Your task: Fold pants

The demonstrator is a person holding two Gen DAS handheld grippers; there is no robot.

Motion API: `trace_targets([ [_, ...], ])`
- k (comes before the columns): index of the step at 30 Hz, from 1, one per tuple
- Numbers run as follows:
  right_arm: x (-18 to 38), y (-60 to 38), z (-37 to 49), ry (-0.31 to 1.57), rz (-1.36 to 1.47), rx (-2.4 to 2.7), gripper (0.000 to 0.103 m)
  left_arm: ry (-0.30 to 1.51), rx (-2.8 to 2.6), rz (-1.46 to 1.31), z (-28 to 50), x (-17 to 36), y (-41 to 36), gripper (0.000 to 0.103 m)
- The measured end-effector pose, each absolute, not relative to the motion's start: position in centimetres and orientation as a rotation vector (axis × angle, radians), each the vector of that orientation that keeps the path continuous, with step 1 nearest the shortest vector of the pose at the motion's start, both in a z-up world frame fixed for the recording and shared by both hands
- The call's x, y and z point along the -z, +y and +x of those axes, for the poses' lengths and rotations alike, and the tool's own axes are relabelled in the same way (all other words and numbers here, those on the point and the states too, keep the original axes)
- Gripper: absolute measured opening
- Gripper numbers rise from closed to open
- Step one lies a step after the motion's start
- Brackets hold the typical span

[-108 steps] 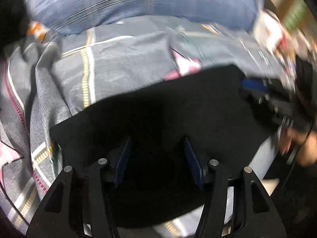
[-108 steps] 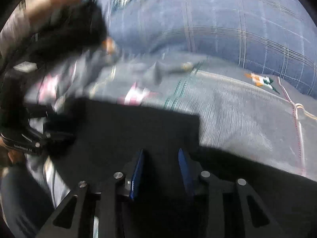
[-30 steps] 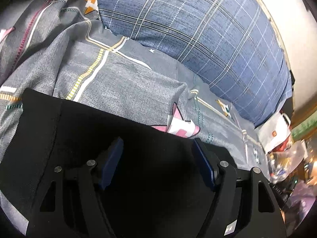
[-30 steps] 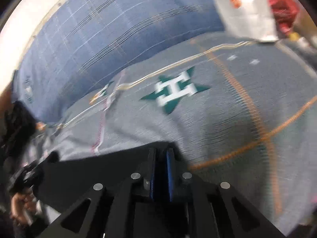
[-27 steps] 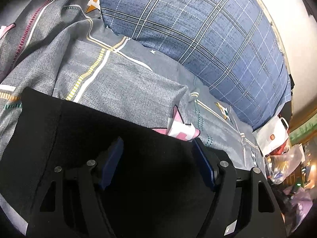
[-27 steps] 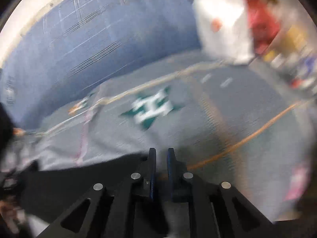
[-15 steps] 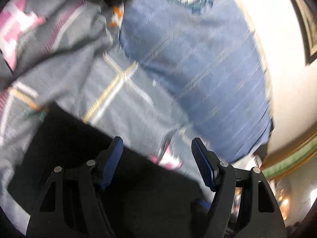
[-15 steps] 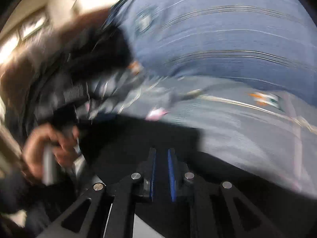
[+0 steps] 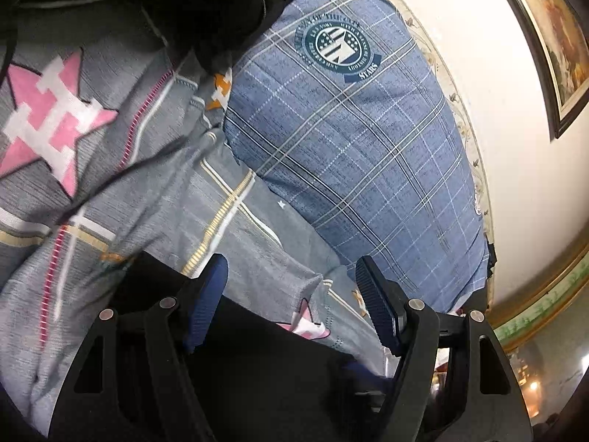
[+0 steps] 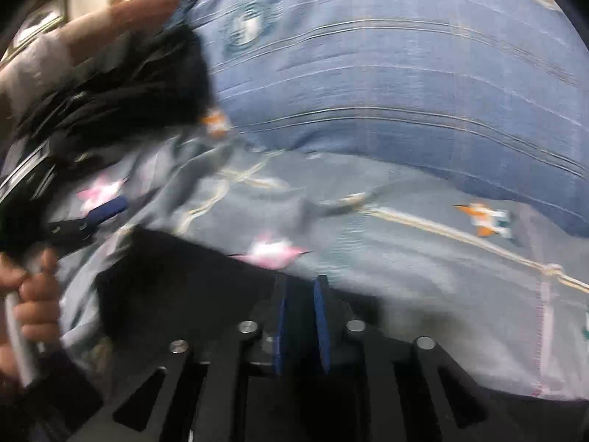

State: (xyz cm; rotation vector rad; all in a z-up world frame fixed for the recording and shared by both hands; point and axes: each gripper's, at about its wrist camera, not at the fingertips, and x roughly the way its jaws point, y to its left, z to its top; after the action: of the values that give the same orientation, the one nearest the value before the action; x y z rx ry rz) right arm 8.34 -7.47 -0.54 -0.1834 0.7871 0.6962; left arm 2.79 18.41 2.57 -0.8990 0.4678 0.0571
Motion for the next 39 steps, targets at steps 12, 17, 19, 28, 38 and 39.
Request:
trace_targets([
  [12, -0.7, -6.2, 10.6, 0.770, -0.064, -0.584, 0.031, 0.504, -0.101, -0.954, 2.4, -1.1, 18.8, 0.072],
  [17, 0.2, -0.6, 5.7, 0.803, -0.207, -0.759, 0.038, 0.438, -0.085, -0.946, -0.3, -2.6, 19.1, 0.072],
  [19, 2.0, 2.2, 6.3, 0.834, -0.269, -0.747, 0.041, 0.371, -0.113, -0.916, -2.9, -3.8, 19.4, 0.075],
  [28, 0.0, 2.5, 9.5, 0.854, -0.093, -0.622, 0.053, 0.359, -0.127, -0.929, -5.3, -3.7, 20.0, 0.084],
  [38, -3.7, -14.8, 0.8, 0.452, -0.378, -0.507, 0.053, 0.595, -0.163, -1.034, -5.9, -1.5, 19.6, 0.085],
  [39, -3.4, -17.4, 1.0, 0.471, -0.352, -0.497, 0.053, 0.625, -0.154, -1.059, -5.8, -1.0, 19.6, 0.085],
])
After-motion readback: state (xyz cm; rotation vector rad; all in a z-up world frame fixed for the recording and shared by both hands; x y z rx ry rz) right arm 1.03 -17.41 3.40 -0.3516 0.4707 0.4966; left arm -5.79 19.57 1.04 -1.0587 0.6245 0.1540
